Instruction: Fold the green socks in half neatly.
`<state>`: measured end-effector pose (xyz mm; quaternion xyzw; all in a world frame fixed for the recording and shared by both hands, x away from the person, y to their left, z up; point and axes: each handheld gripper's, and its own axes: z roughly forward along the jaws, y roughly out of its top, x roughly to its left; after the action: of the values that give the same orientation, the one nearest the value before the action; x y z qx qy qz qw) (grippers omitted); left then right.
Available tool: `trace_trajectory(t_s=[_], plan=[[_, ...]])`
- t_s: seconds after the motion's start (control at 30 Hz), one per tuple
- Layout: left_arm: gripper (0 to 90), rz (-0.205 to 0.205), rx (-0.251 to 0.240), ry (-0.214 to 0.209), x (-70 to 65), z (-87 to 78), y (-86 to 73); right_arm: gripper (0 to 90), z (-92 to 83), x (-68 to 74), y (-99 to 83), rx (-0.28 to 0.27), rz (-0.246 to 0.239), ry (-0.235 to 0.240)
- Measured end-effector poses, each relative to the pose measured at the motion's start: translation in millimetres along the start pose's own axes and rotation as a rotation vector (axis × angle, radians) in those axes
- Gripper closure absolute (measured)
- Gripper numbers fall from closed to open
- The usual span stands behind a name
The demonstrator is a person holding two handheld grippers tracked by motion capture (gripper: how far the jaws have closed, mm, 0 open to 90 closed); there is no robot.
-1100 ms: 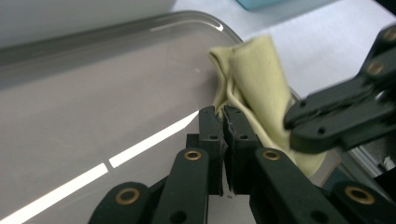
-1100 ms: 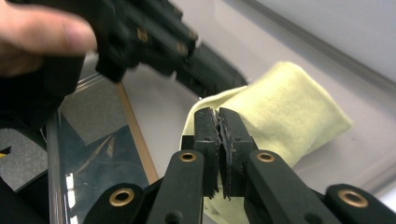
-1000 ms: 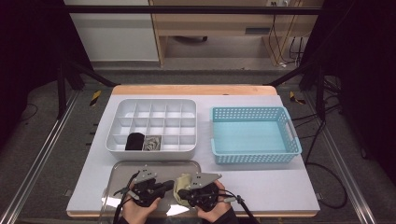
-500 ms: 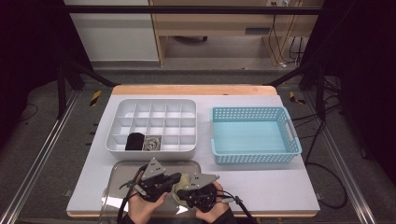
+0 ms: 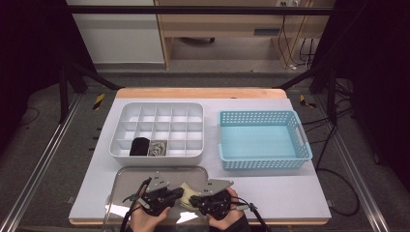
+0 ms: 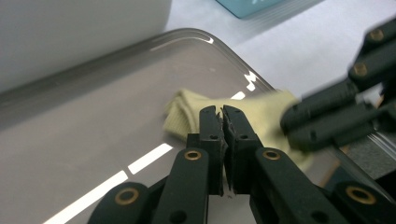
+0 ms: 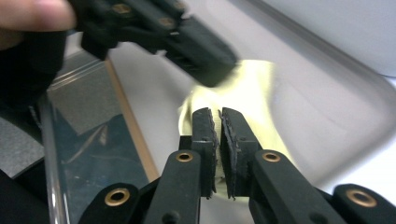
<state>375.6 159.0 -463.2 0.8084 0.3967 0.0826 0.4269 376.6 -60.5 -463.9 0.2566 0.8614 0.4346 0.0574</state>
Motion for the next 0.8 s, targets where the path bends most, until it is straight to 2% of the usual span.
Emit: trace_trajectory(t_s=[0.17,0.3,0.37,0.5,0.67,0.77,0.8], plan=[[85.3,0.007,-0.006,-0.017,-7.8,-0.6,-5.2,81.4,-12.3,-7.2,-1.7,-0.022,0.036,-0.024],[84.9,0.005,-0.009,-0.019,-10.2,-0.8,-7.3,81.3,-25.7,-13.1,-0.4,-0.090,0.076,-0.067],[84.7,0.003,-0.012,-0.021,-10.9,-0.7,-7.5,81.3,-23.7,-13.6,-1.7,-0.083,0.080,-0.063],[83.5,0.002,-0.017,-0.024,-11.5,-0.9,-8.1,82.2,-13.3,-12.6,-9.8,-0.022,0.078,-0.050],[81.2,-0.001,-0.026,-0.029,-12.3,-1.7,-7.5,84.5,-14.5,-14.5,-18.9,-0.037,0.086,-0.055],[71.5,-0.026,-0.062,-0.026,-8.7,-6.3,-5.0,85.2,-12.8,-12.7,-20.2,-0.038,0.079,-0.059],[67.3,-0.031,-0.087,-0.020,-5.9,-8.5,-4.1,85.5,-12.8,-12.5,-20.1,-0.036,0.077,-0.060]])
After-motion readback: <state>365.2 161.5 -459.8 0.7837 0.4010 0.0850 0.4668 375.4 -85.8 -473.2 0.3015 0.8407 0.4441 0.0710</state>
